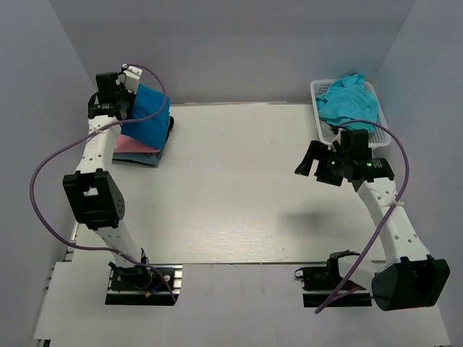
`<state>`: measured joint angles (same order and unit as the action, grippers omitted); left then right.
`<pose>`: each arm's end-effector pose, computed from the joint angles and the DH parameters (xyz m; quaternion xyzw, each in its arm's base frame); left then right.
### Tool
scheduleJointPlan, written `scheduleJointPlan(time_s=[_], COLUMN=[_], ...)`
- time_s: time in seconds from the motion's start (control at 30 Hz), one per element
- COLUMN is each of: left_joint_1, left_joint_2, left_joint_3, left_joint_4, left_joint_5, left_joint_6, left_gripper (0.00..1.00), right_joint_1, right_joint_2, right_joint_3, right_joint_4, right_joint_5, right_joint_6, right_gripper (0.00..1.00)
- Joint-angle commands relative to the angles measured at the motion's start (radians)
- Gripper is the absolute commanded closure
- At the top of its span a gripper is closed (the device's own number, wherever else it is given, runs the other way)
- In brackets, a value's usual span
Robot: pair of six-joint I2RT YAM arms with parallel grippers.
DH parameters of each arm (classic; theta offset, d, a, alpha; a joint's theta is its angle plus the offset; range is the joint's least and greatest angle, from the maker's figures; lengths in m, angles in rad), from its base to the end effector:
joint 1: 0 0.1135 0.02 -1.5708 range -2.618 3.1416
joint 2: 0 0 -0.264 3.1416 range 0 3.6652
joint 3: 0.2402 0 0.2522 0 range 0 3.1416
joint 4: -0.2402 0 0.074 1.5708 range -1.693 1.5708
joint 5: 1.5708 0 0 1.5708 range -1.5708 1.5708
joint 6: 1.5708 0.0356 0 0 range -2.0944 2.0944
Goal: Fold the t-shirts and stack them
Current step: Put the neatly folded tshirt into the corner of the board with the left arm
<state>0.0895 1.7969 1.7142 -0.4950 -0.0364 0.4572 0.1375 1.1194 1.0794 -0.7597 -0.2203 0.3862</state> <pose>0.4183 0.0388 0.3505 0.1522 0.8659 0.1440 0.4543 0.2246 0.0389 0.3232 0.0732 0.9190 0.1951 0.3347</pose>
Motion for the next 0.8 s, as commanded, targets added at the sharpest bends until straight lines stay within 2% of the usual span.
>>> scheduleJointPlan(time_s=[0.0,0.13,0.23,0.3,0.33,0.37,0.43,0.5,0.57,0.77], left_joint_1=[0.033,0.044,0.044,0.053,0.053,0.053,0.053,0.062,0.062,0.062], left_joint_2=[-0.007,0.004,0.025,0.036,0.047,0.058,0.068,0.078,0.078,0.065], left_joint_3=[-0.002,-0.021,-0.021,-0.021,-0.021,-0.021,-0.021,0.002,0.002,0.024], left_joint_4=[0.042,0.042,0.055,0.068,0.081,0.081,0.091,0.092,0.092,0.062], left_joint_5=[0.043,0.082,0.058,0.026,-0.008,-0.02,-0.069,-0.101,-0.141,-0.131], left_joint_6=[-0.017,-0.017,-0.017,-0.029,-0.029,-0.041,-0.051,-0.074,-0.094,-0.178], left_gripper=[1.0,1.0,1.0,0.88,0.64,0.51,0.26,0.11,0.0,0.0], right_joint_1=[-0.004,-0.003,-0.003,-0.003,-0.004,-0.003,-0.001,-0.004,-0.003,-0.004], right_joint_2=[0.0,0.011,0.025,0.037,0.037,0.042,0.046,0.053,0.057,0.054], right_joint_3=[0.051,0.062,0.082,0.086,0.088,0.089,0.097,0.1,0.106,0.099], right_joint_4=[0.019,0.023,0.014,0.013,0.014,0.014,0.007,0.005,0.003,0.008], right_joint_5=[-0.019,-0.016,-0.025,-0.025,-0.025,-0.024,-0.021,-0.019,-0.017,-0.025], right_joint_6=[0.011,0.014,0.016,0.017,0.014,0.014,0.014,0.014,0.014,0.014], right_gripper=[0.1,0.1,0.1,0.1,0.1,0.1,0.1,0.1,0.1,0.1])
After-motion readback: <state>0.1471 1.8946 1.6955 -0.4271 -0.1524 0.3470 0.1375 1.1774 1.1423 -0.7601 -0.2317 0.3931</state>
